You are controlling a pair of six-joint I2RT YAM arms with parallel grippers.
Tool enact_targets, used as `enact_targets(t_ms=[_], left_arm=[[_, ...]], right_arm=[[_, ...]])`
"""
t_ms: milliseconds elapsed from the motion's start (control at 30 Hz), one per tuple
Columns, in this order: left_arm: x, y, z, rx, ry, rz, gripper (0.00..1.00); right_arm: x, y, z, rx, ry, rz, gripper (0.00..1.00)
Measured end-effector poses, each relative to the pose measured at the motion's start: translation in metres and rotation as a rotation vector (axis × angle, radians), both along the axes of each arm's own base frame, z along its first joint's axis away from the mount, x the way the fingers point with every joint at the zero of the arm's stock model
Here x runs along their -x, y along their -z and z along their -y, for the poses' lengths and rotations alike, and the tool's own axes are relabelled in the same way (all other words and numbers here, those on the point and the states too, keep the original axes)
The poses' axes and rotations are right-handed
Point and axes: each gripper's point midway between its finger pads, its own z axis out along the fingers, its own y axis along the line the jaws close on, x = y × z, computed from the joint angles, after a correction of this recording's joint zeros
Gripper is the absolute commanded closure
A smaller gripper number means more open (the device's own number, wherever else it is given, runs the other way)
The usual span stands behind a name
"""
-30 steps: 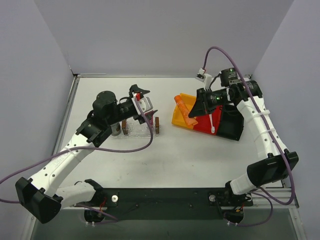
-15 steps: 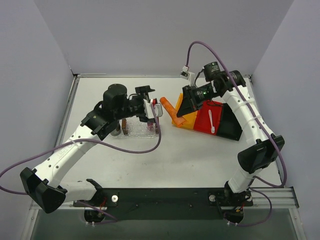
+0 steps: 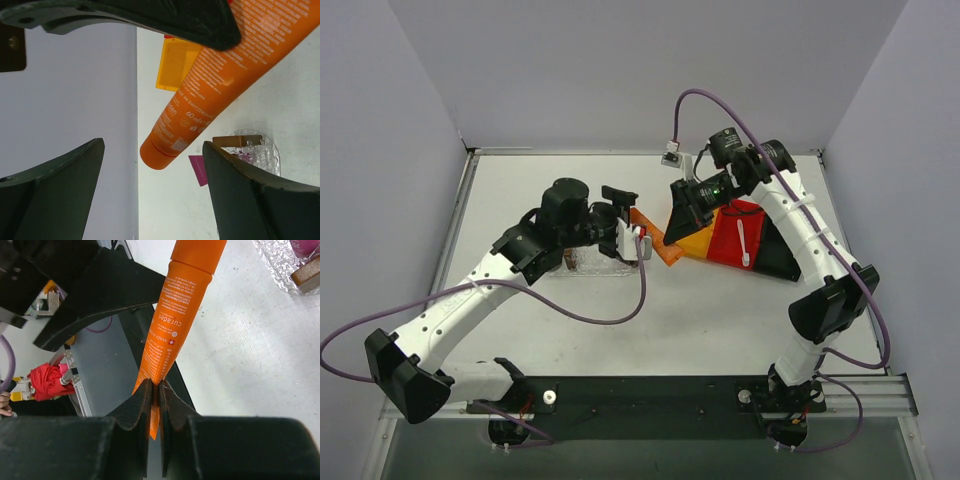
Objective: Prepare toiletry sets of a toothbrush and toothpaste on the tray
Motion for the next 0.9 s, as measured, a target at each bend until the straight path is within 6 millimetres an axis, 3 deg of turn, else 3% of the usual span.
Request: enact_targets(t_ms=[300, 567, 833, 900], left_arm=[[0.001, 0.045, 0.003, -0.108, 0.016, -0.014, 0.10], [-0.001, 0.049, 0.008, -0.114, 0.003, 0.011, 0.15], [0.001, 0.047, 0.017, -0.110, 0.001, 0.033, 0.54], [0.001, 0.047, 0.018, -0.115, 0.003, 0.035, 0.59]], right_arm=[[0.005, -0.001, -0.001, -0.004, -0.015, -0.010, 1.00], [0.009, -0.001, -0.004, -0.005, -0.037, -0.004, 1.00], [0.011, 0.000, -0.005, -0.002, -0.045, -0.005, 1.00], [0.012, 0.001, -0.005, -0.002, -0.046, -0.007, 1.00]])
